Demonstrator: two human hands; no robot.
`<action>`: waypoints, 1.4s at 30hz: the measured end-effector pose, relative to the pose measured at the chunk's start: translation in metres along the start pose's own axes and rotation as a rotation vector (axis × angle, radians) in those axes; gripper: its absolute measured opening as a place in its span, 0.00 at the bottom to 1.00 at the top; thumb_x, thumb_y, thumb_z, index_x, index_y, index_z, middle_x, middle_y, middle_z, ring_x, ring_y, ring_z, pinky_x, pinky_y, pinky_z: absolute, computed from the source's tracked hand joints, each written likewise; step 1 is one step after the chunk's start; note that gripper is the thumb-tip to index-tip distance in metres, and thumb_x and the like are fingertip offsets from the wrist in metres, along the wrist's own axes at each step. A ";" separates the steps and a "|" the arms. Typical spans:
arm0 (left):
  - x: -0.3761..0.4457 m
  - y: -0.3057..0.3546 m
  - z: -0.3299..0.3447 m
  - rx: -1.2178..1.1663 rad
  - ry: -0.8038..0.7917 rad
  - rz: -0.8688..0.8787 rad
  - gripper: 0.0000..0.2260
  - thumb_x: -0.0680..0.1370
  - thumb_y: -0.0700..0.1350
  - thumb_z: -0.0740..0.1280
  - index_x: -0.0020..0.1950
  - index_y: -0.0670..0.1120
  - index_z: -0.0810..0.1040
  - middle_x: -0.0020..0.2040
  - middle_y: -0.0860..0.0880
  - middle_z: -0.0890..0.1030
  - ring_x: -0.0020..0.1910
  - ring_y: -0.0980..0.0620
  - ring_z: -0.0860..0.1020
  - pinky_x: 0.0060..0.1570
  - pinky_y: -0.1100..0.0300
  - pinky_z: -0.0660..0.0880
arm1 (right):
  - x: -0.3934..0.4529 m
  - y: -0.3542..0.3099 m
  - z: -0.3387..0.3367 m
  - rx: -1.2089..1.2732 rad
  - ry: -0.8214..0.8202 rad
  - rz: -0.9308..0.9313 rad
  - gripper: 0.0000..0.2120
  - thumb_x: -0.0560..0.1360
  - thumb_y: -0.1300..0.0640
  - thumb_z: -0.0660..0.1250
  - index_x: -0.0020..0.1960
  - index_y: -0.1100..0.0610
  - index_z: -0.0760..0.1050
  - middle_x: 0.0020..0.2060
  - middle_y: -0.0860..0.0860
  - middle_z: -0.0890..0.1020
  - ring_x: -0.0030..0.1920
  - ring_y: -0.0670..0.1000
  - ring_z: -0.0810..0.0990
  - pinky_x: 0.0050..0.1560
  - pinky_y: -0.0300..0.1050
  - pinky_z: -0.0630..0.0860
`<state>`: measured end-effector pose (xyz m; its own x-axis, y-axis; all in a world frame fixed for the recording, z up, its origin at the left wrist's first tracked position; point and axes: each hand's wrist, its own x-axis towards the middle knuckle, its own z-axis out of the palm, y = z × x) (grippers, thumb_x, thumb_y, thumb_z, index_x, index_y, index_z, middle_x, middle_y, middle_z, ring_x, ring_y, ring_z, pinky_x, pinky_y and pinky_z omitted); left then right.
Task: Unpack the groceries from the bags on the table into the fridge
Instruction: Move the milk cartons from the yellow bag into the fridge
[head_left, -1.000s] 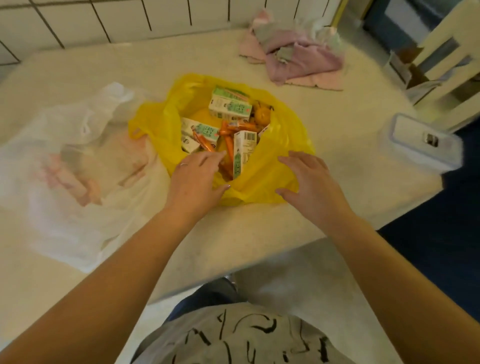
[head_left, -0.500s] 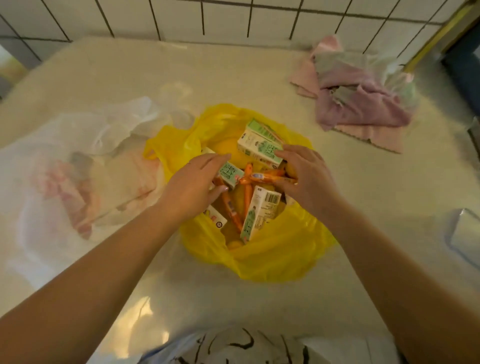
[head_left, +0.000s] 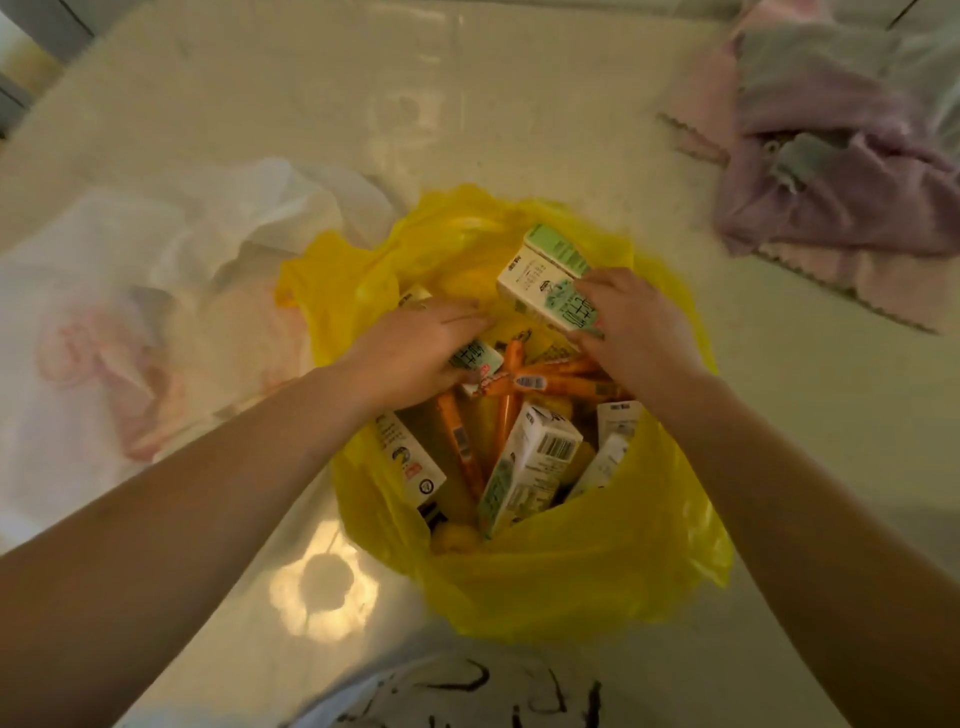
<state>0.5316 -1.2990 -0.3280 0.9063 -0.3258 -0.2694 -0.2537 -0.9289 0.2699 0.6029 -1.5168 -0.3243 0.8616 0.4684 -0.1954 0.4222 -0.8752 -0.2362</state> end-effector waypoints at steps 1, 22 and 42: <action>0.003 -0.002 0.001 -0.004 -0.023 0.001 0.29 0.75 0.53 0.67 0.73 0.48 0.63 0.73 0.48 0.66 0.72 0.50 0.62 0.67 0.53 0.64 | 0.001 0.001 0.001 -0.008 -0.002 0.020 0.26 0.74 0.50 0.68 0.70 0.55 0.67 0.67 0.52 0.69 0.65 0.55 0.69 0.59 0.50 0.71; 0.014 -0.009 -0.001 0.252 -0.105 0.210 0.27 0.74 0.55 0.67 0.71 0.48 0.67 0.67 0.50 0.71 0.65 0.47 0.68 0.58 0.53 0.67 | 0.002 -0.014 0.015 -0.128 0.001 0.215 0.28 0.71 0.48 0.70 0.66 0.58 0.68 0.59 0.57 0.71 0.59 0.58 0.70 0.55 0.50 0.71; -0.015 -0.022 -0.021 -0.369 0.374 0.059 0.28 0.77 0.47 0.65 0.74 0.43 0.60 0.68 0.44 0.67 0.67 0.50 0.66 0.63 0.63 0.67 | 0.012 -0.047 -0.062 0.105 0.129 -0.010 0.29 0.70 0.52 0.71 0.68 0.50 0.64 0.58 0.53 0.74 0.59 0.56 0.72 0.49 0.45 0.65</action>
<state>0.5311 -1.2701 -0.3101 0.9698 -0.2281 0.0861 -0.2332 -0.7648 0.6006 0.6110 -1.4775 -0.2568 0.8892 0.4521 -0.0704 0.4053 -0.8497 -0.3372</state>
